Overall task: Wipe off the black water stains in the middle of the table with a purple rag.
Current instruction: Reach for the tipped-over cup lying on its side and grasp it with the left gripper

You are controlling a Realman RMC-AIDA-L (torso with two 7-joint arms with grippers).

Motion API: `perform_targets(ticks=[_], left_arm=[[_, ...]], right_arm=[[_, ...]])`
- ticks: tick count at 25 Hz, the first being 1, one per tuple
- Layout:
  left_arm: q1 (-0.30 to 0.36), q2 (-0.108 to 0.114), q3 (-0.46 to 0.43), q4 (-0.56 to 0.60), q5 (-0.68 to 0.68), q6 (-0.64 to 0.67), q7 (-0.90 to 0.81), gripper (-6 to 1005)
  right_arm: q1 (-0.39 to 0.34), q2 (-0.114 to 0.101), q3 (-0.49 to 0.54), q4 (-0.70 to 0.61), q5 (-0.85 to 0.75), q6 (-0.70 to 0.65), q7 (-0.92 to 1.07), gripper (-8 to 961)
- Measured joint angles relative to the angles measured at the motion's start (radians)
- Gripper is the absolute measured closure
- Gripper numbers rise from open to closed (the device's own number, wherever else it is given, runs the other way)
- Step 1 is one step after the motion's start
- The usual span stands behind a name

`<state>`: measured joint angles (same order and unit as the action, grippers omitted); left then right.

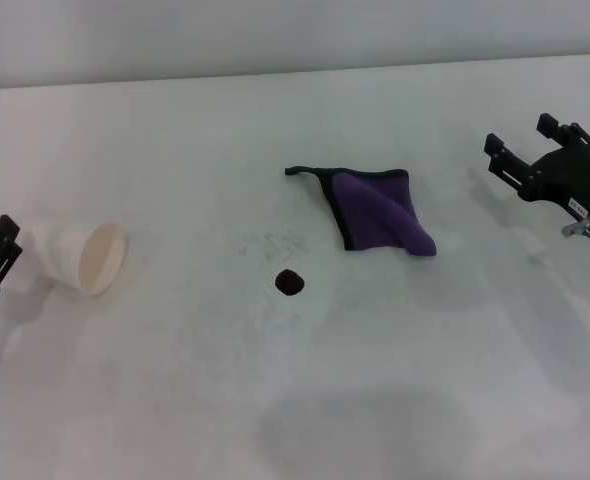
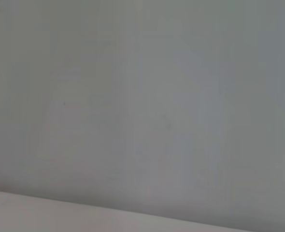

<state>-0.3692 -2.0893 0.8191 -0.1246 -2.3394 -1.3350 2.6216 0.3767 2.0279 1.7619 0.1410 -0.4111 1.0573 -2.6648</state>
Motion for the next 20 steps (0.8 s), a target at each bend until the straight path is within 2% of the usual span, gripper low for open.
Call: perform_targets(ticks=[20], left_arm=[[-0.028,-0.003,-0.006,-0.001,-0.007,0.0,-0.01,112]], right_arm=[[0.022,0.0,-0.029,0.0,-0.009,-0.016,-0.015,136]])
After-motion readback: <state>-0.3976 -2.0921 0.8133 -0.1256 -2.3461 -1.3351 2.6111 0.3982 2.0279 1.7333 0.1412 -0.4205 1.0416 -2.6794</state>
